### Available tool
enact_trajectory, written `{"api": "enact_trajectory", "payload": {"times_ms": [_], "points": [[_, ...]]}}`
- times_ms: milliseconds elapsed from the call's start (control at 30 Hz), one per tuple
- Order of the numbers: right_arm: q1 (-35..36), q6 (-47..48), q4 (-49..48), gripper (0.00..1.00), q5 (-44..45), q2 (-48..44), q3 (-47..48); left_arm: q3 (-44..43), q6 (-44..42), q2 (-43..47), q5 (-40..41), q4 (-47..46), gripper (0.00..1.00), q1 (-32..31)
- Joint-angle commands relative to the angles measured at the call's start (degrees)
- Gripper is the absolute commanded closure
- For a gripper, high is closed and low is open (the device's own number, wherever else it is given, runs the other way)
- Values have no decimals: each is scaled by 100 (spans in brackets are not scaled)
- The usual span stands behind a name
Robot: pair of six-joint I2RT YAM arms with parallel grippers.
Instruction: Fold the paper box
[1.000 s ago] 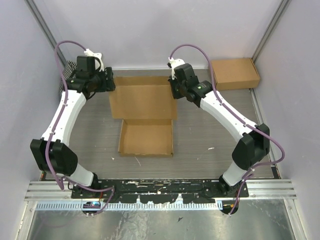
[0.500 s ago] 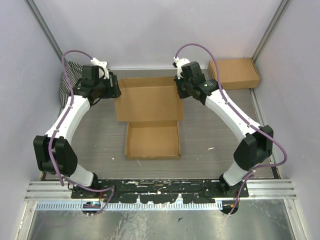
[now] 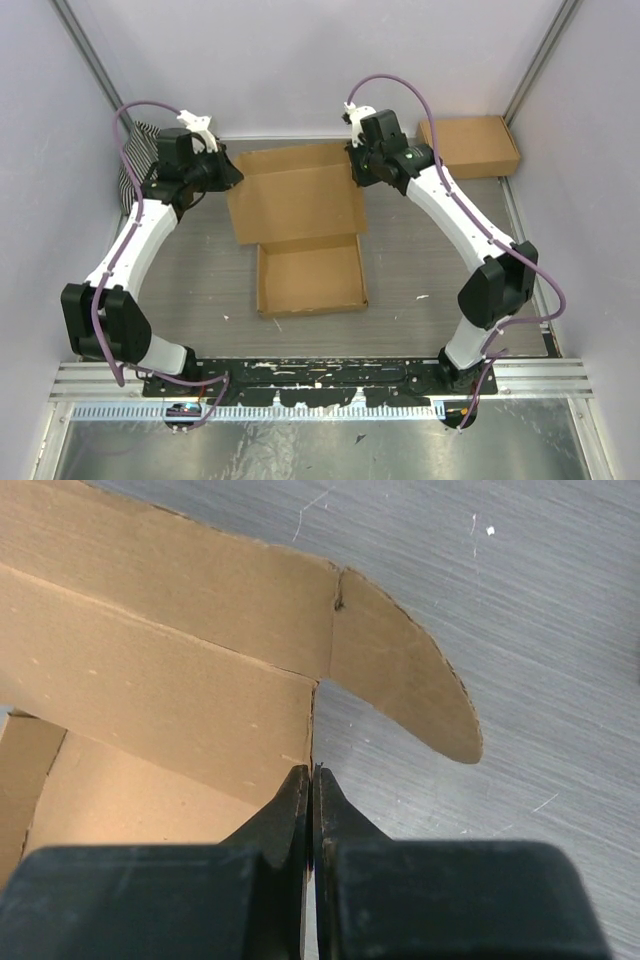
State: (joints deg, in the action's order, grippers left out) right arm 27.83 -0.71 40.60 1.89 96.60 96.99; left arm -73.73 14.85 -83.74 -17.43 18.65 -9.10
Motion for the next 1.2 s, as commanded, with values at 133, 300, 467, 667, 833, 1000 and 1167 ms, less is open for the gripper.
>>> {"api": "enact_trajectory", "payload": {"times_ms": [133,300,467,667,833,1000,1167], "points": [[-41,-22,198,99,273,746,1183,-510,-19,-104,-30,198,65,-77],[-37,81,192,99,270,698,1104,-431,-608,-55,602,288,22,-72],[-67,145,141,99,78,571,899,-370,-847,-323,421,121,23,-67],[-132,155,127,99,-6,442,746,-370,-888,-524,114,444,30,-74],[-223,85,120,99,-22,454,728,-249,-873,-488,-215,623,42,-74],[-274,-91,121,99,149,520,782,-139,-696,-294,-268,639,62,-82],[-277,-249,103,99,304,600,883,-19,-466,-54,-188,384,90,-145]]}}
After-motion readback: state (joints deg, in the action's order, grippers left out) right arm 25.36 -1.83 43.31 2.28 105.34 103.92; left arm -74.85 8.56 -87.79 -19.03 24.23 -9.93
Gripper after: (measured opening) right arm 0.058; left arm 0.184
